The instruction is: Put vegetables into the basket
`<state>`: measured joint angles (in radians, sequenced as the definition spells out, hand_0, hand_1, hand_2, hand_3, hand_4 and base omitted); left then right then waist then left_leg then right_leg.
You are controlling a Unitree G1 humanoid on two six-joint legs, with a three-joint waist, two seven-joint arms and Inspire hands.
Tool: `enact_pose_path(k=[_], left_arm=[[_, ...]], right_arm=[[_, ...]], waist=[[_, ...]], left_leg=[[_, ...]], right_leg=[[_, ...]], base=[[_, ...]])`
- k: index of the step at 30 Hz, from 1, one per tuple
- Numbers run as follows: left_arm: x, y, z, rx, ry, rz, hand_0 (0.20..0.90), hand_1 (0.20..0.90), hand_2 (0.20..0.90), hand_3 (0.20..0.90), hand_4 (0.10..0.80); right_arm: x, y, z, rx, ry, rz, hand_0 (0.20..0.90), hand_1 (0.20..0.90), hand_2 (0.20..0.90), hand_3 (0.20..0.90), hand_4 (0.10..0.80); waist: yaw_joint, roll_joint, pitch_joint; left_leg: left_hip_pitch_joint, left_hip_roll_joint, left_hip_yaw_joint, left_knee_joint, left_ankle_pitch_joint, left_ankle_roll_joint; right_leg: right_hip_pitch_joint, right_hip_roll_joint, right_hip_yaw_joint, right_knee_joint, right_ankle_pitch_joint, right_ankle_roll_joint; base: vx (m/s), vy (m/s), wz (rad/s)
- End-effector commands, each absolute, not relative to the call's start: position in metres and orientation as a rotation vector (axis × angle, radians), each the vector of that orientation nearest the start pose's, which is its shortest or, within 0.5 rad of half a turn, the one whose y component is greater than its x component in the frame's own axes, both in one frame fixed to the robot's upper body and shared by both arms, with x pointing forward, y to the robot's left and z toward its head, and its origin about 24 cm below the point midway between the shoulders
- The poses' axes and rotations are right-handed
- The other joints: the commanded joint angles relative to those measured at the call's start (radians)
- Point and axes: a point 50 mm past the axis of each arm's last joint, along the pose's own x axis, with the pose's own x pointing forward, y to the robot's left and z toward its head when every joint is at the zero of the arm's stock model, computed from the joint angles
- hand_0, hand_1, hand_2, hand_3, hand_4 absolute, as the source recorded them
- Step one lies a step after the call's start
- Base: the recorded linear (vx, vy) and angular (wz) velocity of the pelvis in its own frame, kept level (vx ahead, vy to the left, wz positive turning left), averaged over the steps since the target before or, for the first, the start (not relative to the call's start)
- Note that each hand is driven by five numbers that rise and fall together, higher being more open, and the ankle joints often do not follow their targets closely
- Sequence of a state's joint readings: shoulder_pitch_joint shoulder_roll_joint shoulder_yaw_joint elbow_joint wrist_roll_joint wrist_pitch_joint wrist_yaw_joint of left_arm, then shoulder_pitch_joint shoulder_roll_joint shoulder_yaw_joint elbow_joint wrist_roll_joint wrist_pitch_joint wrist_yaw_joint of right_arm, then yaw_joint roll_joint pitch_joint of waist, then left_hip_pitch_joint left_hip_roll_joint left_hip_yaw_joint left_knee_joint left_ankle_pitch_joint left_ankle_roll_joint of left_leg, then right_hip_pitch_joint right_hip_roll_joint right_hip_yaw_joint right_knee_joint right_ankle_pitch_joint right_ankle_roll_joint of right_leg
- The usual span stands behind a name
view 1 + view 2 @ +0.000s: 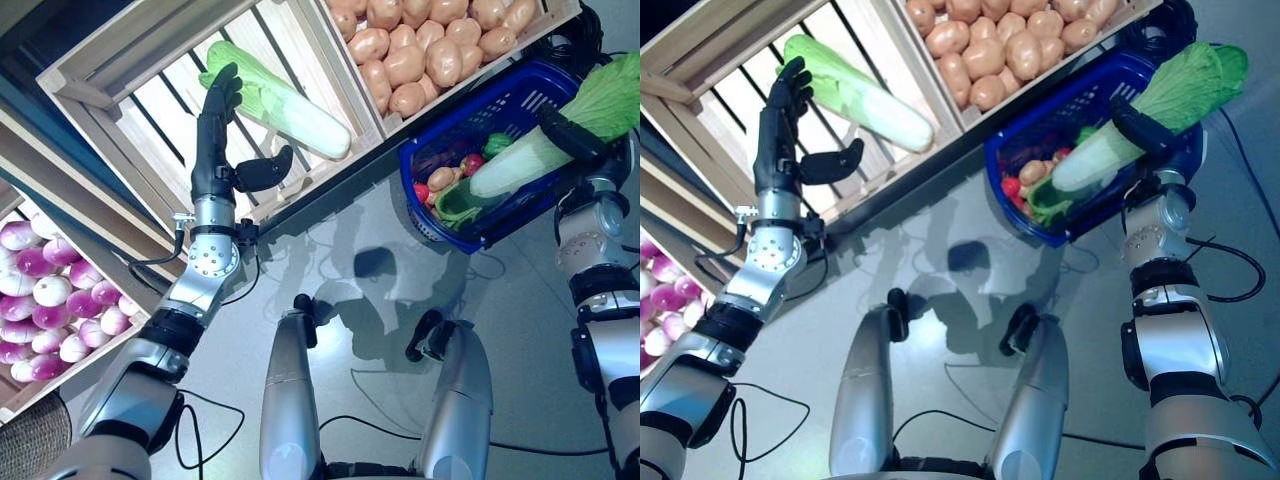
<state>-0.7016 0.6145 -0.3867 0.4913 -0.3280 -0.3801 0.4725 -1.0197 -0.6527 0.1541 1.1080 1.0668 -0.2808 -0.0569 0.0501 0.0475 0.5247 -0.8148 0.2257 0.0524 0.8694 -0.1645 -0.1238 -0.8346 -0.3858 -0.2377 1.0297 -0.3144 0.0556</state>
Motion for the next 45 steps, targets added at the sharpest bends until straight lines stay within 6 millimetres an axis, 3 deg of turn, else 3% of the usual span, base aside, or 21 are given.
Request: enact_pose_path(k=[1,14,17,19,22,30,33,34,39,45], left_arm=[[0.343,0.210,0.244,0.288,-0.853,0.236,0.900,0.900,0.900,0.900,0.800],[0.352,0.241,0.257,0.597,-0.820,0.414,0.900,0.900,0.900,0.900,0.800],[0.354,0.247,0.267,0.694,-0.823,0.460,0.900,0.900,0.900,0.900,0.800],[0.354,0.253,0.278,0.749,-0.830,0.496,0.900,0.900,0.900,0.900,0.800],[0.354,0.258,0.282,0.819,-0.833,0.520,0.900,0.900,0.900,0.900,0.800],[0.357,0.258,0.282,1.007,-0.818,0.523,0.900,0.900,0.900,0.900,0.800],[0.358,0.260,0.281,1.077,-0.807,0.524,0.900,0.900,0.900,0.900,0.800],[0.359,0.259,0.281,1.115,-0.803,0.522,0.900,0.900,0.900,0.900,0.800],[0.362,0.259,0.281,1.270,-0.785,0.495,0.900,0.900,0.900,0.900,0.800],[0.374,0.256,0.282,1.486,-0.645,0.409,0.900,0.900,0.900,0.900,0.800]], right_arm=[[0.375,-0.326,0.280,0.362,-0.564,-0.366,0.900,0.900,0.900,0.900,0.800],[0.376,-0.334,0.268,0.353,-0.469,-0.384,0.900,0.900,0.900,0.900,0.800],[0.376,-0.333,0.273,0.296,-0.459,-0.374,0.900,0.900,0.900,0.900,0.800],[0.377,-0.322,0.287,0.234,-0.511,-0.236,0.900,0.900,0.900,0.900,0.800],[0.373,-0.317,0.298,0.132,-0.589,-0.280,0.900,0.900,0.900,0.900,0.800],[0.369,-0.304,0.314,0.067,-0.692,-0.308,0.900,0.900,0.900,0.900,0.800],[0.368,-0.291,0.322,0.044,-0.742,-0.213,0.900,0.900,0.900,0.900,0.800],[0.369,-0.286,0.323,0.127,-0.762,-0.154,0.900,0.900,0.900,0.900,0.800],[0.366,-0.290,0.317,0.166,-0.783,-0.178,0.900,0.900,0.900,0.900,0.800],[0.370,-0.290,0.317,0.196,-0.745,-0.184,0.900,0.900,0.900,0.900,0.800]], waist=[[0.010,0.020,-0.005],[-0.009,0.019,-0.010],[-0.015,0.018,-0.011],[-0.019,0.017,-0.012],[-0.026,0.013,-0.019],[-0.038,0.013,-0.021],[-0.043,0.014,-0.022],[-0.046,0.014,-0.021],[-0.053,0.018,-0.024],[-0.067,0.028,-0.009]], left_leg=[[0.111,0.018,0.018,-0.023,-0.117,0.014],[0.182,0.042,0.050,-0.083,-0.091,0.006],[0.188,0.048,0.057,-0.091,-0.085,0.004],[0.190,0.054,0.063,-0.095,-0.083,0.001],[0.187,0.061,0.066,-0.094,-0.082,0.000],[0.198,0.070,0.077,-0.114,-0.075,-0.005],[0.205,0.071,0.082,-0.124,-0.072,-0.005],[0.210,0.072,0.086,-0.130,-0.070,-0.007],[0.211,0.076,0.089,-0.129,-0.072,-0.010],[0.192,0.080,0.095,-0.124,-0.071,-0.017]], right_leg=[[0.088,0.010,0.034,-0.034,-0.006,0.019],[0.139,0.019,0.041,-0.083,0.012,0.021],[0.142,0.021,0.044,-0.090,0.015,0.021],[0.142,0.020,0.046,-0.094,0.016,0.020],[0.137,0.019,0.049,-0.094,0.017,0.021],[0.144,0.019,0.052,-0.116,0.026,0.023],[0.150,0.020,0.053,-0.127,0.029,0.022],[0.153,0.020,0.053,-0.130,0.029,0.022],[0.156,0.020,0.059,-0.136,0.028,0.025],[0.135,0.019,0.070,-0.135,0.033,0.032]], base=[[0.000,0.000,0.00],[0.014,0.015,-0.03],[0.005,0.025,-0.08],[-0.001,0.013,-0.02],[0.000,0.000,-0.03],[0.000,0.010,-0.05],[0.003,0.009,-0.02],[0.000,0.000,0.00],[0.023,0.016,-0.03],[0.005,0.065,-0.02]])
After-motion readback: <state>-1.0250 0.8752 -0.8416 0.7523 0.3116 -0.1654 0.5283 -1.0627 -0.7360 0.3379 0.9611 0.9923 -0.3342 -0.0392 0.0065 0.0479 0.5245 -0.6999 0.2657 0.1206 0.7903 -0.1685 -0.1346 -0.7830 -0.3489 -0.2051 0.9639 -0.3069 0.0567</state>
